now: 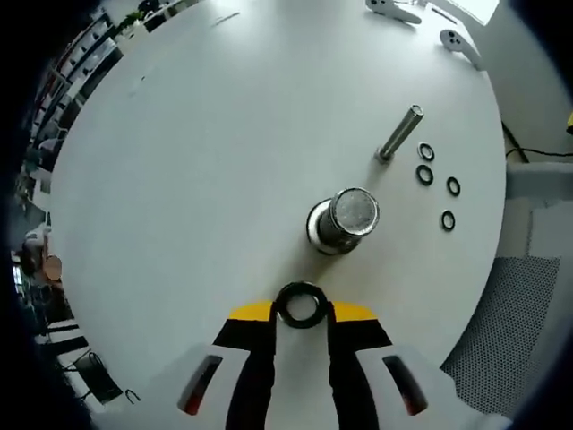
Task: Place the washer onto the threaded stud by aligning its center hole with the stud, sliding it down to the base, and recovering from edge contact or off-axis alignment until the washer reaches the visible bottom stop.
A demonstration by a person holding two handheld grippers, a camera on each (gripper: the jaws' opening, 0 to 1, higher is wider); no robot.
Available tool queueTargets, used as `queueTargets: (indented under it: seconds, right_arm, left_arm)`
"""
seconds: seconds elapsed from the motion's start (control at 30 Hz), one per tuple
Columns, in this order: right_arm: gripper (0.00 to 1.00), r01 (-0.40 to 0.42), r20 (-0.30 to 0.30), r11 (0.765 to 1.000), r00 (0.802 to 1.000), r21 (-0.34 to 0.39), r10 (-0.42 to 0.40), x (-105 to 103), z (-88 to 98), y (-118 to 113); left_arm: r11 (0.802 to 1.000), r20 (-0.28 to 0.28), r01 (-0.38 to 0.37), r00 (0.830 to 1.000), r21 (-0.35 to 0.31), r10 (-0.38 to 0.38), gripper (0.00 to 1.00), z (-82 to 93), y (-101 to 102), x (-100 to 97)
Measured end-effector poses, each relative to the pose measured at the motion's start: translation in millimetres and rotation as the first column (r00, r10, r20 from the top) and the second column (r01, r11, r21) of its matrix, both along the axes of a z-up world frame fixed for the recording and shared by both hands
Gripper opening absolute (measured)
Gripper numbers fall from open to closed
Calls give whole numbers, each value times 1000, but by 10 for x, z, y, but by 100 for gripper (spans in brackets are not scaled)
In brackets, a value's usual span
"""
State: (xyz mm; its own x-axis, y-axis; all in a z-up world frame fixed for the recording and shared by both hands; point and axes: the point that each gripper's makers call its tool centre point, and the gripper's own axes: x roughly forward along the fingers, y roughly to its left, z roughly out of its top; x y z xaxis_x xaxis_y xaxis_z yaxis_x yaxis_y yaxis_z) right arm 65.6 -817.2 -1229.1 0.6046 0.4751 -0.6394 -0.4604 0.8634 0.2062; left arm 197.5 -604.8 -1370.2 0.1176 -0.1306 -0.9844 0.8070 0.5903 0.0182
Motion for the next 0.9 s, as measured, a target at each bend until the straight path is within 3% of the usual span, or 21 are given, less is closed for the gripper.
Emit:
queueTargets:
  seconds: [0.33,0.53,0.73,0.9]
  right_arm:
    - [26,3,2,1000,1000,1,-3,0,5,-4]
    - [26,1,3,1000,1000,2,-1,2,8,0]
    - [26,-5,1,1000,1000,2,5,-2,5,11]
    - [26,-2,0,1000,1000,4,2,1,6,8]
  left_arm:
    - [1000,-9,-22,1000,0,22,18,28,31,-29]
    - [998,44,-22,999,-58,24,18,248,-37,60]
    - [994,60,-40,997,-103,47,18,417,-76,55]
    - [992,84,-4,996,-124,15,18,578,-183,54]
